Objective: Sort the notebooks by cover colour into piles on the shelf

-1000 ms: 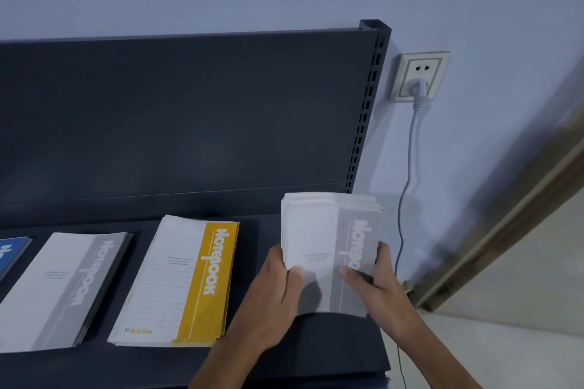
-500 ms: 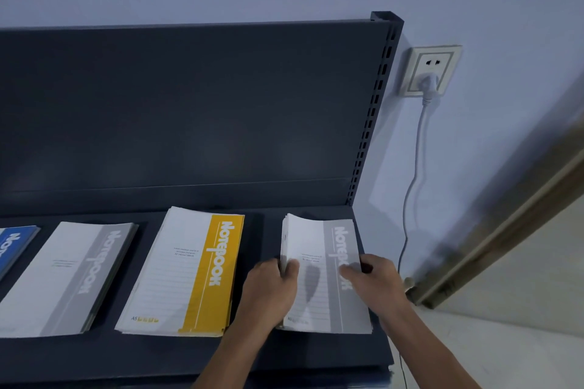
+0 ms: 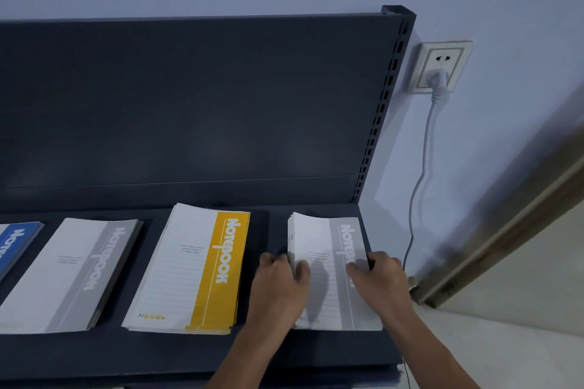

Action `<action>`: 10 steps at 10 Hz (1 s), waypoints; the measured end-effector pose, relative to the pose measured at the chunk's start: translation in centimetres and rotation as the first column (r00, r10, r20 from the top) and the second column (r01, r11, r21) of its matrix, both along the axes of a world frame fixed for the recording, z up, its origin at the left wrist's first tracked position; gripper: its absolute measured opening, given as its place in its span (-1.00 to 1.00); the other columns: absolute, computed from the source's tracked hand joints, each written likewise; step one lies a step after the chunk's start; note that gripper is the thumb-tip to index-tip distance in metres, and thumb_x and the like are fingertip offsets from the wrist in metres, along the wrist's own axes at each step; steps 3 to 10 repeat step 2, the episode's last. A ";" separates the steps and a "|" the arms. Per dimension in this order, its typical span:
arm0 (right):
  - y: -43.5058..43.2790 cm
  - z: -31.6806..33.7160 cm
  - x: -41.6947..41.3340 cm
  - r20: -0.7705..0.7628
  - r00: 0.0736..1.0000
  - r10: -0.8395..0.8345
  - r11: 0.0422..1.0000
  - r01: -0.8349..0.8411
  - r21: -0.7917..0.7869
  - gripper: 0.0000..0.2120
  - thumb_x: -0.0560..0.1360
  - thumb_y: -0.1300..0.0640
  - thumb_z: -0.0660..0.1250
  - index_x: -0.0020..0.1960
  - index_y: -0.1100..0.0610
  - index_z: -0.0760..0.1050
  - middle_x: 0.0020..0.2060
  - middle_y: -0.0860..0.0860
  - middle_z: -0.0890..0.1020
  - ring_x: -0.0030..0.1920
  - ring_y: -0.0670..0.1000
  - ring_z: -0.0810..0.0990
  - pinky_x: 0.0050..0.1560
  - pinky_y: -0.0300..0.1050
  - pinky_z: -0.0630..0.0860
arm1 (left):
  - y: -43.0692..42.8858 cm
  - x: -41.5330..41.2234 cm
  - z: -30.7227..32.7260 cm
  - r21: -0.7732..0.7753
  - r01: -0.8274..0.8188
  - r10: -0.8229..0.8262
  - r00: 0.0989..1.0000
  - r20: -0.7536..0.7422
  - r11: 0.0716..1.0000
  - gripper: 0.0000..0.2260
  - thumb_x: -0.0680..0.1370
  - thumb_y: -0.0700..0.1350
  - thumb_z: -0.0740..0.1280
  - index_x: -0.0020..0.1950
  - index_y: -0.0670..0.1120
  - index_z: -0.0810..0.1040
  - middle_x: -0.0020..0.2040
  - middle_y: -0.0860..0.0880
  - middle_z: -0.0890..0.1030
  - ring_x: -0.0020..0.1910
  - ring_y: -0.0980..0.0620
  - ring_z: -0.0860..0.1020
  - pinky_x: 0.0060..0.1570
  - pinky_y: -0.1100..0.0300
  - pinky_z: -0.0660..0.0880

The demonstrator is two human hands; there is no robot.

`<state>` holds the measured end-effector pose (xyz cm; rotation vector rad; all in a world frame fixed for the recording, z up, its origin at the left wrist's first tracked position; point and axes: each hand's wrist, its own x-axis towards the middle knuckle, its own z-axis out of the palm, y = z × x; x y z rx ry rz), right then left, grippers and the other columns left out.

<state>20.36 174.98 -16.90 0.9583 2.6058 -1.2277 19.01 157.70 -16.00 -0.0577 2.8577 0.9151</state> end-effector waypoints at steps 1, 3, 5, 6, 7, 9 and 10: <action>-1.3 0.0 0.3 0.019 1.000 0.018 0.978 -0.021 0.207 -0.60 0.43 -0.05 0.34 0.18 0.13 0.54 0.15 0.18 0.58 0.20 0.24 0.49 0.21 0.10 0.45 | -1.0 0.4 1.4 -0.022 0.025 -0.027 0.993 -0.116 0.999 -0.58 0.67 0.13 0.16 0.44 -0.06 0.43 0.32 -0.01 0.40 0.16 0.08 0.52 0.08 0.28 0.50; -3.9 2.4 0.4 -0.098 0.994 0.037 0.910 0.007 0.414 -0.46 0.51 -0.03 0.42 0.42 0.11 0.42 0.35 0.17 0.44 0.37 0.25 0.35 0.34 0.17 0.31 | -3.5 0.3 3.4 0.040 0.030 -0.018 0.965 -0.262 0.999 -0.55 0.65 0.12 0.19 0.52 0.01 0.37 0.37 0.05 0.43 0.25 0.11 0.50 0.15 0.28 0.46; -3.9 2.4 0.4 -0.098 0.994 0.037 0.910 0.007 0.414 -0.46 0.51 -0.03 0.42 0.42 0.11 0.42 0.35 0.17 0.44 0.37 0.25 0.35 0.34 0.17 0.31 | -3.5 0.3 3.4 0.040 0.030 -0.018 0.965 -0.262 0.999 -0.55 0.65 0.12 0.19 0.52 0.01 0.37 0.37 0.05 0.43 0.25 0.11 0.50 0.15 0.28 0.46; -3.9 2.4 0.4 -0.098 0.994 0.037 0.910 0.007 0.414 -0.46 0.51 -0.03 0.42 0.42 0.11 0.42 0.35 0.17 0.44 0.37 0.25 0.35 0.34 0.17 0.31 | -3.5 0.3 3.4 0.040 0.030 -0.018 0.965 -0.262 0.999 -0.55 0.65 0.12 0.19 0.52 0.01 0.37 0.37 0.05 0.43 0.25 0.11 0.50 0.15 0.28 0.46; -3.9 2.4 0.4 -0.098 0.994 0.037 0.910 0.007 0.414 -0.46 0.51 -0.03 0.42 0.42 0.11 0.42 0.35 0.17 0.44 0.37 0.25 0.35 0.34 0.17 0.31 | -3.5 0.3 3.4 0.040 0.030 -0.018 0.965 -0.262 0.999 -0.55 0.65 0.12 0.19 0.52 0.01 0.37 0.37 0.05 0.43 0.25 0.11 0.50 0.15 0.28 0.46; -3.9 2.4 0.4 -0.098 0.994 0.037 0.910 0.007 0.414 -0.46 0.51 -0.03 0.42 0.42 0.11 0.42 0.35 0.17 0.44 0.37 0.25 0.35 0.34 0.17 0.31 | -3.5 0.3 3.4 0.040 0.030 -0.018 0.965 -0.262 0.999 -0.55 0.65 0.12 0.19 0.52 0.01 0.37 0.37 0.05 0.43 0.25 0.11 0.50 0.15 0.28 0.46; -3.9 2.4 0.4 -0.098 0.994 0.037 0.910 0.007 0.414 -0.46 0.51 -0.03 0.42 0.42 0.11 0.42 0.35 0.17 0.44 0.37 0.25 0.35 0.34 0.17 0.31 | -3.5 0.3 3.4 0.040 0.030 -0.018 0.965 -0.262 0.999 -0.55 0.65 0.12 0.19 0.52 0.01 0.37 0.37 0.05 0.43 0.25 0.11 0.50 0.15 0.28 0.46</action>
